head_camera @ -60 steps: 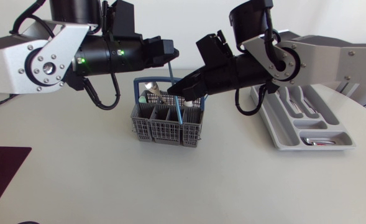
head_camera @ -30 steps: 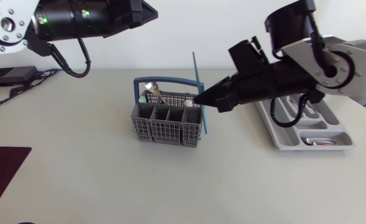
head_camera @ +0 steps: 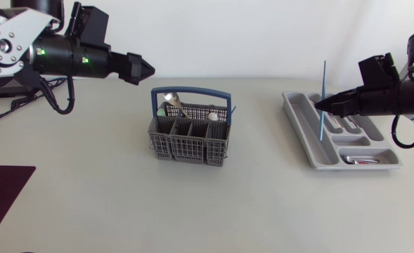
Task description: Sort the cutlery from the basket into the organizer compartments.
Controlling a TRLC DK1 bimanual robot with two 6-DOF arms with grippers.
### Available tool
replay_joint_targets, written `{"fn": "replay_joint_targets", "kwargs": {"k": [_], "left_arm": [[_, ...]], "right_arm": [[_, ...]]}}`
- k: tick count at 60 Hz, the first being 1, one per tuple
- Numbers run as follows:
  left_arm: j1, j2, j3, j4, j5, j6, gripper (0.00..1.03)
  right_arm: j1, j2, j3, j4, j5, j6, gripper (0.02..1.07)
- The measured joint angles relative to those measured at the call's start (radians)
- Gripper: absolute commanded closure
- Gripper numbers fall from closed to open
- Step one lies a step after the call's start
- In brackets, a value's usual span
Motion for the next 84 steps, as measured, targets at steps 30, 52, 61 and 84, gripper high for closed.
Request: {"fn": "replay_joint_targets", "kwargs": {"k": [30,52,61,84], "left_arm": [[-0.114,-0.117,-0.161,-0.015,-0.112,0.158,0.20],[-0.142,-0.152,-0.212,-0.045,-0.131,0.187,0.20],[-0.165,-0.167,-0.236,-0.045,-0.152,0.201,0.20],[-0.191,-0.198,-0.316,-0.043,-0.163,0.245,0.20]], "right_arm": [[-0.065,0.489,0.243,0.019,0.239,-0.015,1.01],[-0.035,0.641,0.332,0.000,0.322,0.000,0.81],[-0.036,0.644,0.333,-0.005,0.329,0.000,0.55],[0.045,0.354,0.220,-0.011,0.183,-0.022,0.43]]}}
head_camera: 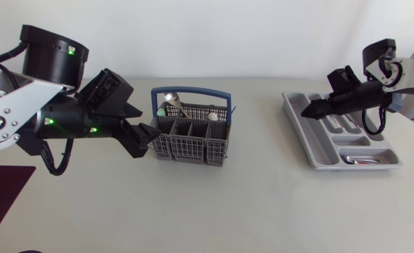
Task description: Sort the cutlery from the basket into the organizer compartments.
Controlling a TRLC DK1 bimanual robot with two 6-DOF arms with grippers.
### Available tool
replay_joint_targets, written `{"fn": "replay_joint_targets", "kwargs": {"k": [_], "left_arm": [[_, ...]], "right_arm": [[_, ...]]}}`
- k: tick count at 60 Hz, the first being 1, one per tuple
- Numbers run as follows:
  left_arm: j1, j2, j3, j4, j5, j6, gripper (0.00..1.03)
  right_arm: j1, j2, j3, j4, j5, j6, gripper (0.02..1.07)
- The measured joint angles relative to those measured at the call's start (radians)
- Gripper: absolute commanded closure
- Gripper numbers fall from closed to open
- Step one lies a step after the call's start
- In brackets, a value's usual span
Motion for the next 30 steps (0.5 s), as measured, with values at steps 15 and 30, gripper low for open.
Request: {"fn": "replay_joint_targets", "kwargs": {"k": [15,30], "left_arm": [[-0.021,0.000,-0.052,0.019,0.000,0.022,0.20],[-0.027,-0.002,-0.100,0.037,-0.001,0.046,0.20]], "right_arm": [[0.233,-0.158,-0.046,0.015,-0.040,-0.005,0.43],[0.388,-0.126,-0.021,0.046,0.031,0.027,0.43]]}}
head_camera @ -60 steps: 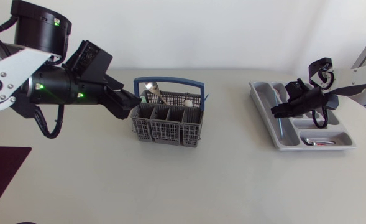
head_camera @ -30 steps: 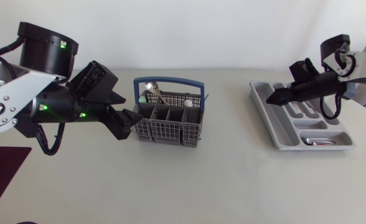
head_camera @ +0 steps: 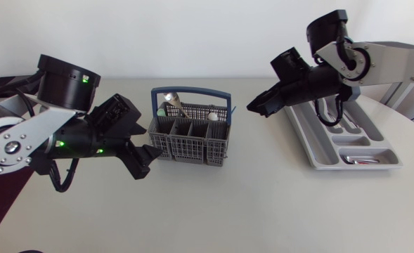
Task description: Sort the cutlery from the basket into the organizer compartments.
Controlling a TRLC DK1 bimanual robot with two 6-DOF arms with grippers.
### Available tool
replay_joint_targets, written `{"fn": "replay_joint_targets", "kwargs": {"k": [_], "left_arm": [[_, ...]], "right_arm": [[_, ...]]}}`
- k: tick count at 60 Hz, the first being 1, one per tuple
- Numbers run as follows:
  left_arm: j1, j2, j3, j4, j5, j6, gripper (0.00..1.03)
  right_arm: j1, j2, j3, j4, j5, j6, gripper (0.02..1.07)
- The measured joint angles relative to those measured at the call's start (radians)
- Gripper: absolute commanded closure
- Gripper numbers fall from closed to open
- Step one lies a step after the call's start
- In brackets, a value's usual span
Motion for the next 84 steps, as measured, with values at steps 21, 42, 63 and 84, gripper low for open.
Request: {"fn": "replay_joint_targets", "kwargs": {"k": [21,42,63,84], "left_arm": [[0.000,-0.001,-0.028,0.033,-0.003,0.020,0.20],[0.000,-0.012,-0.031,0.038,-0.003,0.020,0.20],[0.000,-0.023,-0.033,0.039,-0.003,0.020,0.20],[0.000,-0.035,-0.043,0.040,-0.008,0.020,0.20]], "right_arm": [[0.094,0.101,0.070,0.021,0.106,0.045,0.48],[0.114,0.135,0.093,0.045,0.166,0.049,0.57],[0.122,0.162,0.099,0.056,0.171,0.049,0.79],[0.142,0.168,0.099,0.070,0.186,0.052,1.00]]}}
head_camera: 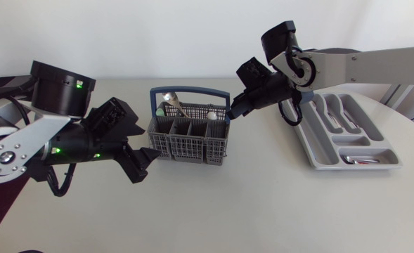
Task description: Sort the cutlery from the basket into the organizer compartments.
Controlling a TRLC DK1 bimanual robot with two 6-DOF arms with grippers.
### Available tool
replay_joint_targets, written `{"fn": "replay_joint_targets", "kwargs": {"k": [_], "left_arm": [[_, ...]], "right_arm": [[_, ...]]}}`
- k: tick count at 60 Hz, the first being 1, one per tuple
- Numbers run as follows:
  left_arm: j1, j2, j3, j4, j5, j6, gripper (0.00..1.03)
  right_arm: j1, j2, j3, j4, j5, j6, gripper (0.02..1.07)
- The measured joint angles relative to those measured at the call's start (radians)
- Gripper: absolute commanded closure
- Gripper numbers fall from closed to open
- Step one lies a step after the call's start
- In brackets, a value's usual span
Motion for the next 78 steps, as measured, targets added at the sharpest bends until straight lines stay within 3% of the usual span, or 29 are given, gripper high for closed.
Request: {"fn": "replay_joint_targets", "kwargs": {"k": [27,59,78], "left_arm": [[-0.040,-0.022,-0.001,-0.012,-0.033,0.000,0.20],[-0.085,-0.052,-0.002,-0.027,-0.060,0.000,0.20],[-0.085,-0.058,-0.021,-0.028,-0.063,0.000,0.20]], "right_arm": [[0.024,-0.104,0.001,-0.088,0.021,0.000,1.01],[0.005,-0.343,0.186,-0.457,-0.006,-0.005,1.01],[-0.174,-0.344,0.310,-0.694,-0.038,-0.063,1.01]]}}
